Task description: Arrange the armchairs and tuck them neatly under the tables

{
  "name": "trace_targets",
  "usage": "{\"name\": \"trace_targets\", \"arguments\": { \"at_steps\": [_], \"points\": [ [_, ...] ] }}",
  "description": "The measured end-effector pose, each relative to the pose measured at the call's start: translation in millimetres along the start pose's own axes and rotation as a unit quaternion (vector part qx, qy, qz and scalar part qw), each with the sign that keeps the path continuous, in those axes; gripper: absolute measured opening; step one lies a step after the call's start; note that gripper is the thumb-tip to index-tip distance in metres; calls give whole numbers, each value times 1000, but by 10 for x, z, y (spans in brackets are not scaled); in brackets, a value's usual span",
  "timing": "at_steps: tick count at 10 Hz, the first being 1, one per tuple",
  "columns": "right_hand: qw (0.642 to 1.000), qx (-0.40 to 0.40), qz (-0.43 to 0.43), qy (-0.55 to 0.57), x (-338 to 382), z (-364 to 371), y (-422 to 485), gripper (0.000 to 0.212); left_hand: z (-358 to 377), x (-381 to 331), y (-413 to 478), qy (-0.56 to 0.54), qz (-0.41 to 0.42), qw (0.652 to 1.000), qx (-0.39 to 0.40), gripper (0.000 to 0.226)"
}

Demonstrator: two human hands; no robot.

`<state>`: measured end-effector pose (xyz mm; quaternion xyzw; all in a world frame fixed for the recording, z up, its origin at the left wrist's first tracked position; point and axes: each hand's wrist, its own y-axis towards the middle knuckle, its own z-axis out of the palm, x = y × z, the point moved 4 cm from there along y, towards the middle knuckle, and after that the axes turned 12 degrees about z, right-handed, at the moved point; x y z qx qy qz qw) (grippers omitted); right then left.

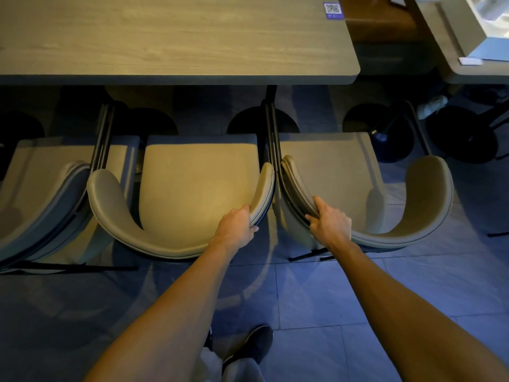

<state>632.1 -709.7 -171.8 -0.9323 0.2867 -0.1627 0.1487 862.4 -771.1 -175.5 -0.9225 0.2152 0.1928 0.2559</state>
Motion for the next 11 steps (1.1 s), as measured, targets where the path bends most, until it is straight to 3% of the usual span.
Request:
{"name": "trace_targets", "arguments": {
  "at_steps": [5, 8, 9, 11],
  "points": [
    [1000, 1, -10, -28, -2, 31, -4, 28, 25, 5, 16, 12, -12, 1000, -4, 33],
    [999, 33, 13, -23, 19, 11, -71, 31, 45, -27, -98, 42, -8, 997, -57, 33],
    [998, 41, 46, 4, 106, -8, -124, 40, 46, 7, -165, 7, -8, 999, -50, 38],
    [985, 95, 98, 104, 538, -256, -281, 64, -376, 288, -413, -210, -51, 975, -40, 42]
  ]
}}
